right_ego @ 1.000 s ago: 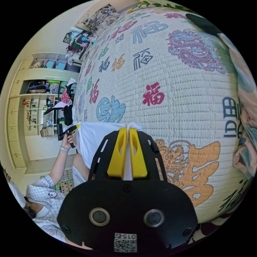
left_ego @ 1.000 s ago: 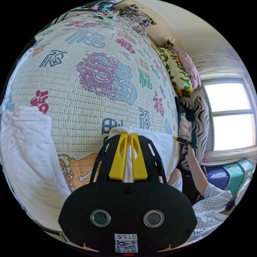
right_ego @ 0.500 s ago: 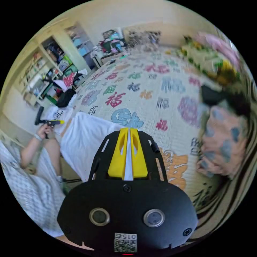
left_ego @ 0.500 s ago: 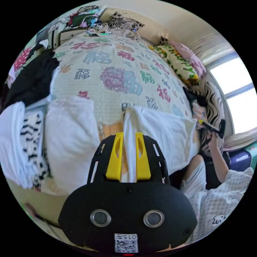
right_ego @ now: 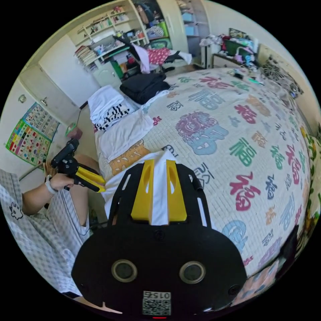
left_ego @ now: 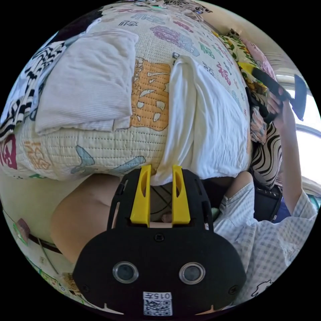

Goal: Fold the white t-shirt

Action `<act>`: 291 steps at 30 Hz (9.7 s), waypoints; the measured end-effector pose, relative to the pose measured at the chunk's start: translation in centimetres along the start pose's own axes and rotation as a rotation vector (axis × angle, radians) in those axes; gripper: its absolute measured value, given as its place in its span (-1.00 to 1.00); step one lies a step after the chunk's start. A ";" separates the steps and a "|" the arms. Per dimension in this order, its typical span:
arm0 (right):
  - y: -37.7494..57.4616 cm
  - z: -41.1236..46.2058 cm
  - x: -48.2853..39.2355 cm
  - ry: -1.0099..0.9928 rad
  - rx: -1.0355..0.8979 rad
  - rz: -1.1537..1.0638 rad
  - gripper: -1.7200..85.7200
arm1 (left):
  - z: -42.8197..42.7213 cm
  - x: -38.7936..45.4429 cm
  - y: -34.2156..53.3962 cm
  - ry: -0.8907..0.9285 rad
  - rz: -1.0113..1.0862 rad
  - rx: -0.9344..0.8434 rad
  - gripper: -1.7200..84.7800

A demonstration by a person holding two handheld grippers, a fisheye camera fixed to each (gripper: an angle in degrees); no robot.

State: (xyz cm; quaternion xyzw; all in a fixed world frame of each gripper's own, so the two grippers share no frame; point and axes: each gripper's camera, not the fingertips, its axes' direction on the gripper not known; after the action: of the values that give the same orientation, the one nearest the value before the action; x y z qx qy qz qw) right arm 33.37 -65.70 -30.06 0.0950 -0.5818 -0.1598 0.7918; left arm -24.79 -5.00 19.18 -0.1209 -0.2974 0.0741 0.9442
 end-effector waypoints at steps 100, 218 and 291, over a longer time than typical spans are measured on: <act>27.1 -20.5 25.1 0.009 -0.012 0.604 -0.79 | 29.5 26.8 -16.6 0.117 0.422 0.209 -0.76; 43.1 -28.1 27.0 -0.451 0.356 0.717 -0.73 | 14.0 6.0 -22.8 0.512 0.376 0.178 -0.63; 46.8 -23.4 14.6 -0.320 0.049 0.481 -0.94 | 10.4 16.3 -11.7 0.300 0.676 0.020 -0.84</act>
State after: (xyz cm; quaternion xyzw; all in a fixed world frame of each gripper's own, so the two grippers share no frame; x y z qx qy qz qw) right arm 66.29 -28.29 -8.45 -0.0528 -0.7087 0.0335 0.7027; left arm -16.75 -10.88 39.45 -0.2127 -0.0983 0.3661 0.9006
